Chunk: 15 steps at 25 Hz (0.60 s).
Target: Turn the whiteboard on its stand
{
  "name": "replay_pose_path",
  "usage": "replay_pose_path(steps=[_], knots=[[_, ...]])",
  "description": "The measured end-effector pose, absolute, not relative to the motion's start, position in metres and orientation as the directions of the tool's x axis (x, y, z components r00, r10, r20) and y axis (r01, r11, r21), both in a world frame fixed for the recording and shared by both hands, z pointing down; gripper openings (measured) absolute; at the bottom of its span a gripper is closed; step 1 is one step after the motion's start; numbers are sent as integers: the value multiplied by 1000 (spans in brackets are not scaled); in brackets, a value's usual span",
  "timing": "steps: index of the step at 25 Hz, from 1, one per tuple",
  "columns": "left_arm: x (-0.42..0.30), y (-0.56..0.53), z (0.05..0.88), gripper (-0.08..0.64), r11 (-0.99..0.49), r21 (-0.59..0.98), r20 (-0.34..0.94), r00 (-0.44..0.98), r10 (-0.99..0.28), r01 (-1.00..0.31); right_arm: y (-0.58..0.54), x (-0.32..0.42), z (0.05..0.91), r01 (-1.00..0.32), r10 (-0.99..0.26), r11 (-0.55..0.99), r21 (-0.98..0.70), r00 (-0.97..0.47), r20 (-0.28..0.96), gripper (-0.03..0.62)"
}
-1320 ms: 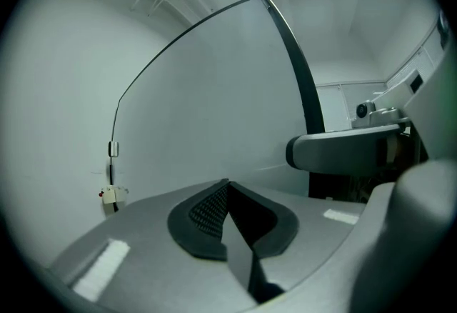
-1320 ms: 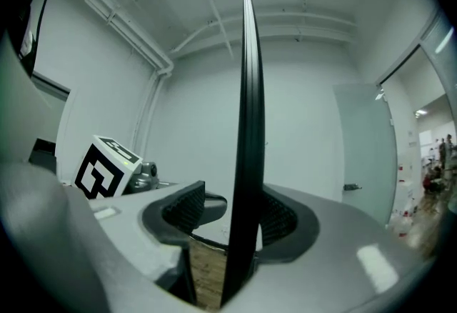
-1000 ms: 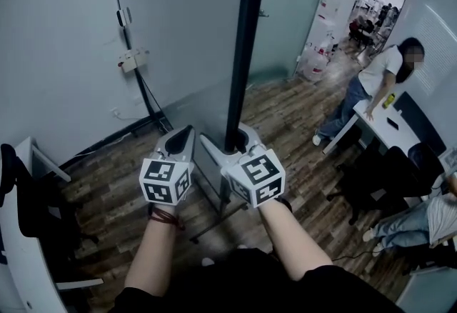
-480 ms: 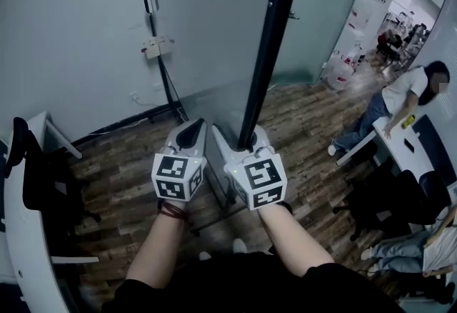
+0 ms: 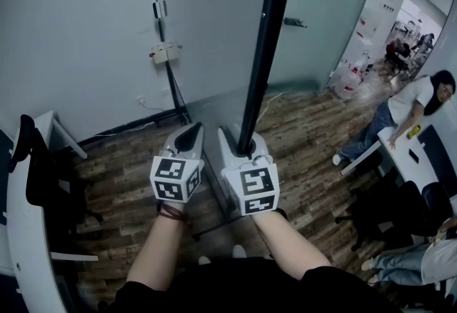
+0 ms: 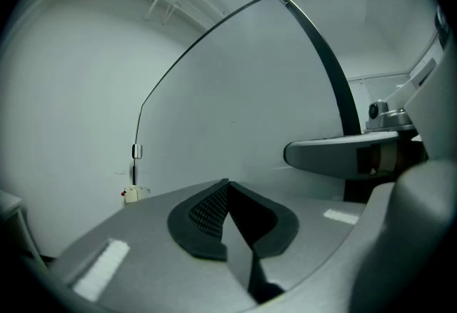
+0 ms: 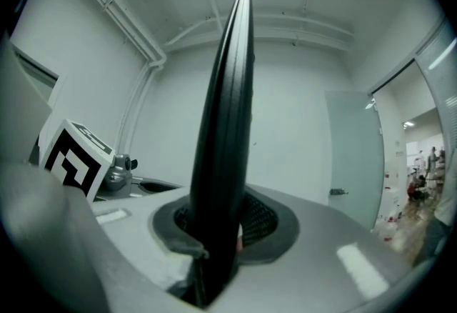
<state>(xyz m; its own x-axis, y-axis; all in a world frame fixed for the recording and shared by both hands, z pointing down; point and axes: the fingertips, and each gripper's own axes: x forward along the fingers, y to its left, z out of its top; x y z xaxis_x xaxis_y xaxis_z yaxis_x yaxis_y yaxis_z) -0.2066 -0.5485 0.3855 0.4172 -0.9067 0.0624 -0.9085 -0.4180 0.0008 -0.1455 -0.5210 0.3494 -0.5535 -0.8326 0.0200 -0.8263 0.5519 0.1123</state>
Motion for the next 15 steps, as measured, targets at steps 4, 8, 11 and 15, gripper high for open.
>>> replay_pose_path(steps=[4, 8, 11, 15], knots=[[-204, -548, 385, -2, -415, 0, 60, 415, -908, -910, -530, -128, 349, -831, -836, 547, 99, -548, 20, 54], [-203, -548, 384, -2, -418, -3, 62, 417, -907, -908, -546, -102, 352, -827, -828, 560, 50, -559, 40, 50], [-195, -549, 384, -2, -427, -8, 64, 425, -903, -904, -559, -73, 353, -824, -823, 567, 14, -565, 52, 47], [-183, -551, 385, -2, -445, -13, 70, 443, -894, -895, -552, -64, 351, -797, -797, 603, 28, -600, 63, 49]])
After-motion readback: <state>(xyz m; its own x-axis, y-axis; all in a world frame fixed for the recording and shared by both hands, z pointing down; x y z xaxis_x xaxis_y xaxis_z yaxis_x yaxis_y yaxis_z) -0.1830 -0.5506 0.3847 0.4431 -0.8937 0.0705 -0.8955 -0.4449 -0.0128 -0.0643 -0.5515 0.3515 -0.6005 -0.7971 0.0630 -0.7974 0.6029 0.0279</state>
